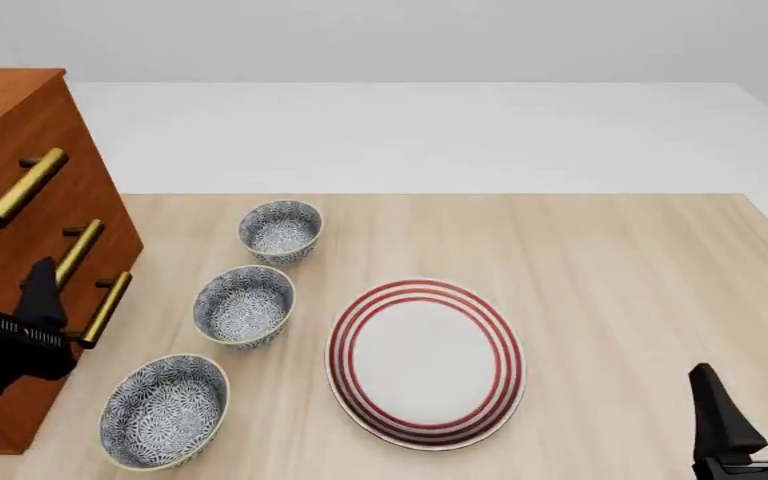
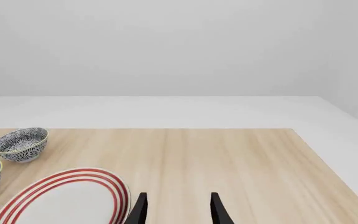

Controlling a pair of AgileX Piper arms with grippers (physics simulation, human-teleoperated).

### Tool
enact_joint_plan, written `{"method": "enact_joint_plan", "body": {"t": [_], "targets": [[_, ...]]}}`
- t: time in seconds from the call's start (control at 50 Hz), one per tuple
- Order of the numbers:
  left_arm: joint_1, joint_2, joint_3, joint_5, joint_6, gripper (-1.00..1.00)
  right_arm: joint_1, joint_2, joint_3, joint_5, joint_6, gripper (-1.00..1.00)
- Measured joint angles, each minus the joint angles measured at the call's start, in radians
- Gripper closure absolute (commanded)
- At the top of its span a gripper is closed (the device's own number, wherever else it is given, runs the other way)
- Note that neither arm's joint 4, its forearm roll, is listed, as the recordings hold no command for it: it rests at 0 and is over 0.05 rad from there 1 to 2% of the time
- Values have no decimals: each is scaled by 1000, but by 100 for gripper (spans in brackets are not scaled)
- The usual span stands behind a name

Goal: Open the top drawer of the cabinet.

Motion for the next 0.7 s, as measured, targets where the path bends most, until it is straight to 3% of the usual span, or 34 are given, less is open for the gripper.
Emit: {"method": "enact_joint_plan", "body": {"t": [0.7], "targets": [[9,59,-50,1,18,-100,0,0,0,0,0,-100]]}}
